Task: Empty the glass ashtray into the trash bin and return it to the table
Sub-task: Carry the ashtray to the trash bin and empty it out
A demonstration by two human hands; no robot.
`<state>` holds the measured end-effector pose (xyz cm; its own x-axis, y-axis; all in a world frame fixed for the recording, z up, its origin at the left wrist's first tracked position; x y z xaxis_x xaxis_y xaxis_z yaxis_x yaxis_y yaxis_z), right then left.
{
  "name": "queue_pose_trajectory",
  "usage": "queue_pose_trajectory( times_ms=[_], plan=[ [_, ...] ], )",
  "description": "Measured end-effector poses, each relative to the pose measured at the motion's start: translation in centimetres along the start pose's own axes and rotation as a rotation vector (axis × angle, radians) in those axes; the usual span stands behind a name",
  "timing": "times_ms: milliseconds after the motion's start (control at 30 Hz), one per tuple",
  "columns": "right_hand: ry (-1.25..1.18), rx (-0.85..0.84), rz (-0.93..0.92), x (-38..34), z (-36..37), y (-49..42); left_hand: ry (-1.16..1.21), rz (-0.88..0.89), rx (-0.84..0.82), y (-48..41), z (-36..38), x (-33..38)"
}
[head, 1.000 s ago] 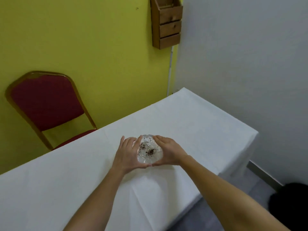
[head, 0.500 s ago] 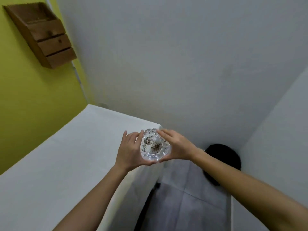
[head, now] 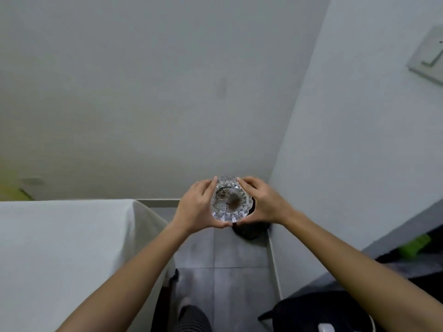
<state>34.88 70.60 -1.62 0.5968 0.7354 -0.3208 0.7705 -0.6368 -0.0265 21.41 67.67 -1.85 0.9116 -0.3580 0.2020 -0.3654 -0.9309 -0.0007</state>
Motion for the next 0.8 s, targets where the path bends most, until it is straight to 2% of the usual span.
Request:
queue_pose_trajectory(
  times_ms=[267,400,533,600,733,800],
  plan=[
    [-0.021,0.017,0.221,6.5,-0.2,-0.8,0.046,0.134,-0.084,-8.6,3.2,-1.0],
    [-0.223,-0.050,0.333,9.5,1.2,-2.5,0.051,0.182,-0.111,-12.3,4.1,-2.4],
    [-0.544,-0.079,0.481,12.7,3.5,-3.3,0.048,0.256,-0.152,-15.6,5.1,-3.7],
    [-0.712,0.001,0.610,14.7,4.5,-3.7,0.064,0.306,-0.197,-17.7,6.2,-4.8],
    [-1.086,0.284,0.896,17.5,7.4,-2.5,0.095,0.385,-0.270,-20.7,9.0,-4.6],
    [-1.321,0.375,0.963,19.1,9.8,-1.9,0.106,0.417,-0.320,-21.7,10.3,-3.9]
  ],
)
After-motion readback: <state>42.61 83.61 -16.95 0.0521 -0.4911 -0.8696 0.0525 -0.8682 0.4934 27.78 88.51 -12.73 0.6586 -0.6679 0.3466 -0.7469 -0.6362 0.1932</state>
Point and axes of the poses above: each hand's wrist, its own y-axis away from the middle knuckle, its own z-axis out of the palm, x = y × z, the point moved 9 cm from there along -y, towards the middle knuckle, and after that the axes turned 14 degrees about -x, right-handed, at the moved point
